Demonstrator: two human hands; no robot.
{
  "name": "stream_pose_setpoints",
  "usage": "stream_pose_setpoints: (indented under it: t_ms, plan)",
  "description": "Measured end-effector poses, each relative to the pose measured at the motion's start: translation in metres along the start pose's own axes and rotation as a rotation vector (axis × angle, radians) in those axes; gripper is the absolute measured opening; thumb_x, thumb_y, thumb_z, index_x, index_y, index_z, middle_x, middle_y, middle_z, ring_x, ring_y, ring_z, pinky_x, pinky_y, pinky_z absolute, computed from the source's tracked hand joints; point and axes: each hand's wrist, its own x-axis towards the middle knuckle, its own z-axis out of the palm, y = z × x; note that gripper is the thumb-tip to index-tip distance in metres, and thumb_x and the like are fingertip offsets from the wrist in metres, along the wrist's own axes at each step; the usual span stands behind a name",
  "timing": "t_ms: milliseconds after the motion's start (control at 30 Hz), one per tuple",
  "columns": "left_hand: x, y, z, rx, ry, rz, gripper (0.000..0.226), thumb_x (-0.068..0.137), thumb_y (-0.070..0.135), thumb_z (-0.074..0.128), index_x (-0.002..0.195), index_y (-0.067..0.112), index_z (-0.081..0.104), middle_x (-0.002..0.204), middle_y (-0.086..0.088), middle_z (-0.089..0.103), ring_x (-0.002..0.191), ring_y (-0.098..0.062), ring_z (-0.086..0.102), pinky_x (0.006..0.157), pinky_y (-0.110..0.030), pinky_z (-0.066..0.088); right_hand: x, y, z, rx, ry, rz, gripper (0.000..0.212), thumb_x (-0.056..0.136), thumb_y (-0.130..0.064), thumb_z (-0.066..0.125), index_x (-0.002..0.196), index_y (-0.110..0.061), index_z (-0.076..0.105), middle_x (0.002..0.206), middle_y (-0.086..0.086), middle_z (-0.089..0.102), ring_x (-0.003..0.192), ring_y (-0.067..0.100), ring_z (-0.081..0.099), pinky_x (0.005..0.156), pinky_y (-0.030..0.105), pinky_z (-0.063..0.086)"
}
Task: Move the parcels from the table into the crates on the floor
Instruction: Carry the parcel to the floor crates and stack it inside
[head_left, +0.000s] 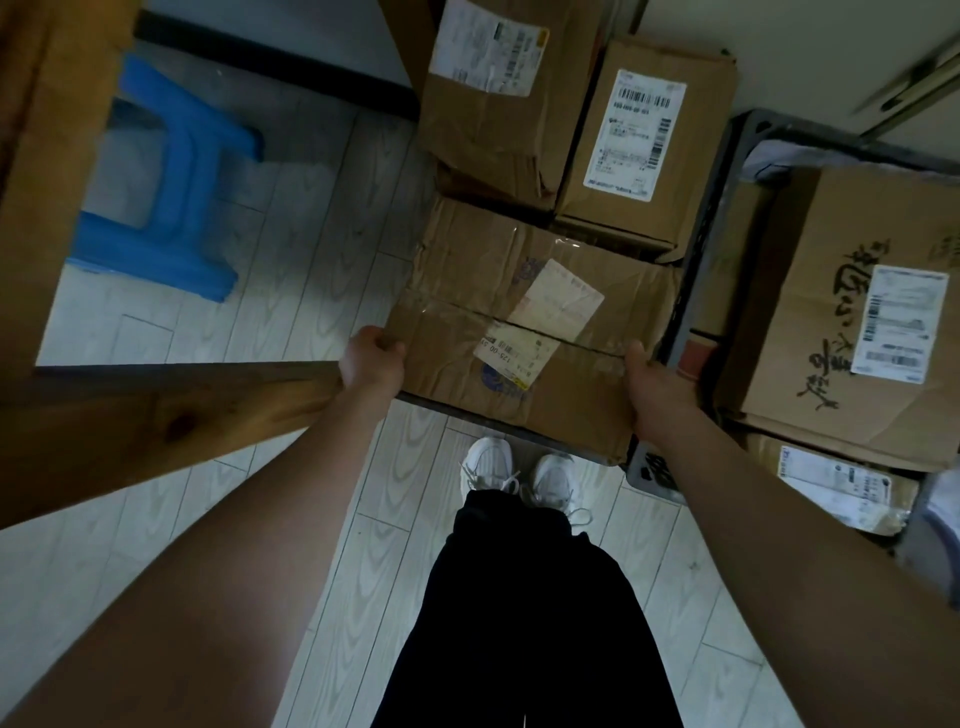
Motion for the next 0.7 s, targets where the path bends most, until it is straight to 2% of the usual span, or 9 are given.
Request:
stream_pose_setpoints:
  t_ms: [100,200,267,367,433,500,567,633,700]
  plan:
    - [-0.002,0.005,0.001,0.015,0.017,-0.002,0.033,0.095,0.014,0.048,0.125,0.003,0.054,0.122,-0.018,0.059,0.113,-0.033,0.056,0.078,-0.032,0.042,-0.002,-0.005,0.000,0.017,0.044,0.004,0.056,0.102,-0.043,0.032,0.140,-0.003,0.040,0.134,0.017,0.049,0.118,0.031,0.048,0.078,0.027,0.032]
    - [-0.013,0.009,-0.004,0.020,0.038,-0.014,0.040,0.097,0.016,0.045,0.136,0.005,0.045,0.131,-0.017,0.053,0.120,-0.032,0.052,0.076,-0.026,0.037,-0.017,-0.010,-0.001,0.060,0.097,0.019,0.052,0.099,-0.038,0.043,0.135,0.000,0.045,0.110,0.013,0.057,0.101,0.026,0.050,0.078,0.030,0.037]
    - [-0.026,0.014,-0.011,-0.004,0.042,0.005,0.049,0.098,0.017,0.045,0.144,0.007,0.034,0.143,-0.015,0.044,0.128,-0.030,0.045,0.085,-0.027,0.039,-0.031,-0.012,-0.003,0.096,0.117,0.033,0.051,0.096,-0.035,0.050,0.133,0.000,0.048,0.110,0.013,0.057,0.097,0.025,0.052,0.083,0.033,0.043]
    - [-0.053,0.030,-0.026,-0.005,0.015,0.083,0.050,0.099,0.020,0.047,0.145,0.006,0.033,0.145,-0.015,0.042,0.130,-0.030,0.042,0.099,-0.035,0.039,-0.061,-0.019,-0.015,0.164,0.159,0.079,0.048,0.091,-0.031,0.058,0.128,-0.001,0.053,0.112,0.011,0.061,0.100,0.025,0.058,0.081,0.031,0.045]
    - [-0.071,0.043,-0.034,-0.012,-0.017,0.116,0.039,0.099,0.017,0.044,0.134,0.000,0.044,0.129,-0.017,0.052,0.116,-0.031,0.051,0.090,-0.037,0.042,-0.078,-0.026,-0.021,0.197,0.152,0.090,0.045,0.090,-0.028,0.060,0.126,-0.001,0.055,0.094,0.006,0.060,0.092,0.025,0.061,0.080,0.030,0.045]
    - [-0.094,0.057,-0.045,-0.036,-0.065,0.151,0.023,0.098,0.015,0.041,0.106,0.000,0.058,0.095,-0.008,0.055,0.093,-0.027,0.052,0.071,-0.032,0.041,-0.103,-0.037,-0.031,0.212,0.103,0.062,0.040,0.094,-0.022,0.056,0.126,0.002,0.053,0.076,0.001,0.050,0.072,0.018,0.053,0.076,0.027,0.041]
    - [-0.118,0.068,-0.060,-0.095,-0.110,0.145,0.018,0.097,0.017,0.043,0.084,0.011,0.054,0.080,0.002,0.050,0.084,-0.020,0.050,0.061,-0.028,0.037,-0.131,-0.047,-0.043,0.236,0.098,0.041,0.037,0.095,-0.022,0.054,0.124,0.000,0.054,0.072,-0.001,0.045,0.073,0.018,0.049,0.076,0.027,0.039]
    - [-0.139,0.075,-0.074,-0.162,-0.170,0.137,0.015,0.094,0.021,0.050,0.097,0.009,0.058,0.092,-0.003,0.059,0.089,-0.022,0.054,0.073,-0.033,0.045,-0.158,-0.055,-0.053,0.295,0.100,0.055,0.031,0.091,-0.028,0.060,0.113,-0.007,0.059,0.074,0.000,0.049,0.074,0.019,0.050,0.077,0.032,0.041]
    - [-0.159,0.082,-0.089,-0.214,-0.216,0.113,0.028,0.093,0.024,0.053,0.115,0.007,0.058,0.114,-0.010,0.061,0.103,-0.026,0.057,0.088,-0.036,0.046,-0.183,-0.063,-0.063,0.346,0.091,0.050,0.028,0.088,-0.035,0.063,0.097,-0.009,0.059,0.076,0.001,0.052,0.066,0.016,0.047,0.071,0.029,0.042]
